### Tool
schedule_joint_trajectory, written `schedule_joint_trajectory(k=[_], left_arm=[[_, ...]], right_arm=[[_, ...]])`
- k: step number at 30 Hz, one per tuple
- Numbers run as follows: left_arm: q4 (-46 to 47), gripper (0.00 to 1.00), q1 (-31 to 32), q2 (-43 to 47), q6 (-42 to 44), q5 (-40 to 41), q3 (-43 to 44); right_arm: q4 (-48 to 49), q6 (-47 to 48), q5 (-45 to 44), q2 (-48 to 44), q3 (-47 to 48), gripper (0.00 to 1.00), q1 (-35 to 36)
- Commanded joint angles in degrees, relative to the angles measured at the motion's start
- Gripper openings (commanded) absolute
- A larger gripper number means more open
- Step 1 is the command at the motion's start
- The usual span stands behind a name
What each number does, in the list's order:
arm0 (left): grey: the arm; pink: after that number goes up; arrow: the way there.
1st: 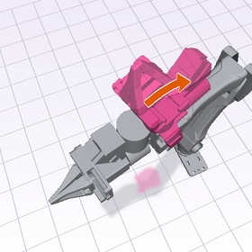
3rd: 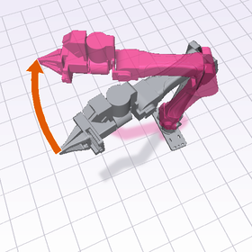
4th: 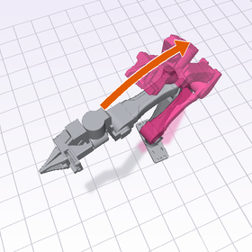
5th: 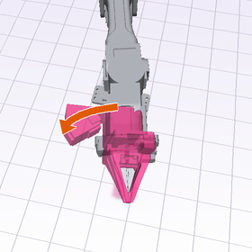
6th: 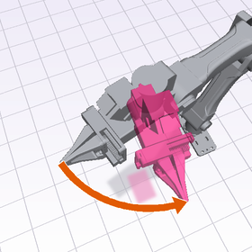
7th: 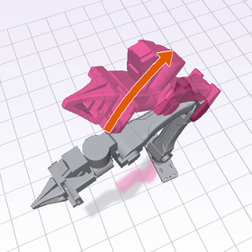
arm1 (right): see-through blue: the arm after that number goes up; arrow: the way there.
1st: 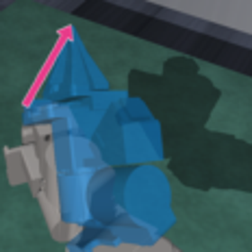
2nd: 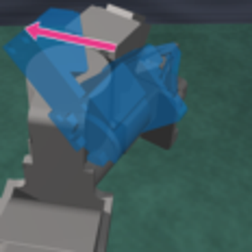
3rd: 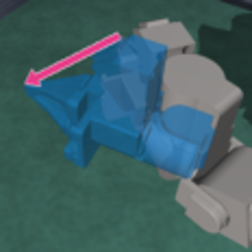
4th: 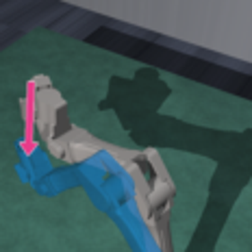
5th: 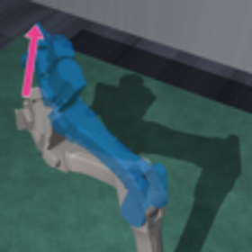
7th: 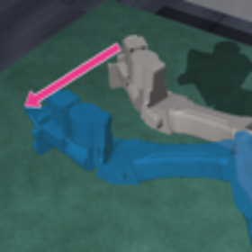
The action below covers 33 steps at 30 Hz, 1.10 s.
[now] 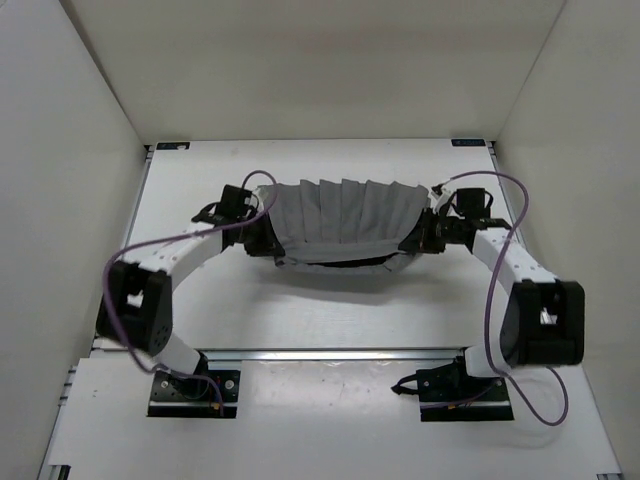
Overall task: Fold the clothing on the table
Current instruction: Fold the skirt
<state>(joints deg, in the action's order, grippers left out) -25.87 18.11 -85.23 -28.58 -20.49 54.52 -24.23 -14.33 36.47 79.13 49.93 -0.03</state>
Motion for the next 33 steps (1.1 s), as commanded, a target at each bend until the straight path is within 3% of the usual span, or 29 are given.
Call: schedule_joint_trajectory(k=[1, 7, 10, 15, 17, 19, 22, 24, 25, 28, 30, 33], left_arm=[[-6.6, 0.00, -5.1, -8.7, 5.6, 10.5, 8.0], [-6.1, 0.00, -4.5, -15.0, 6.1, 11.4, 26.3], [-3.7, 0.00, -4.2, -11.9, 6.0, 14.6, 27.0], [-2.1, 0.00, -4.8, -5.7, 5.1, 12.5, 17.0], [-6.5, 0.00, -3.3, -1.5, 6.2, 12.4, 11.1], [-11.1, 0.00, 2.3, 3.3, 6.6, 16.5, 8.1], [-15.0, 0.00, 11.1, 14.5, 4.7, 26.6, 5.2], [-14.7, 0.00, 8.2, 18.6, 3.3, 23.3, 4.1], [-13.5, 0.00, 2.3, 18.5, 2.7, 20.9, 3.1], [-11.4, 0.00, -5.7, 13.4, 3.4, 14.7, 4.5], [-11.4, 0.00, -6.2, 6.1, 5.5, 15.9, 8.7], [-13.6, 0.00, -6.5, -7.6, 7.6, 14.8, 18.5]], right_arm=[[4.0, 4.9, -10.6, 5.4, 9.1, 0.00, -5.2], [4.9, 5.9, -11.2, 12.0, 26.1, 0.00, -5.8], [5.2, 6.8, -11.9, 10.2, 28.1, 0.00, -5.6], [5.2, 7.1, -12.0, 2.5, 13.7, 0.00, -6.5], [2.5, 8.0, -9.2, -2.1, 6.5, 0.00, -6.8], [-1.5, 9.7, -7.6, -7.7, -1.0, 0.00, -6.9], [-8.2, 9.4, -13.3, -19.1, -3.3, 0.00, -0.3], [-8.6, 6.5, -16.0, -21.4, -3.3, 0.00, 3.2], [-7.2, 5.6, -14.9, -22.0, -3.0, 0.00, 2.8], [0.1, 1.6, -9.1, -18.3, -2.7, 0.00, -4.4], [4.6, 0.0, -6.6, -13.4, -2.1, 0.00, -8.8], [6.5, 0.3, -6.3, -1.2, 4.8, 0.00, -9.1]])
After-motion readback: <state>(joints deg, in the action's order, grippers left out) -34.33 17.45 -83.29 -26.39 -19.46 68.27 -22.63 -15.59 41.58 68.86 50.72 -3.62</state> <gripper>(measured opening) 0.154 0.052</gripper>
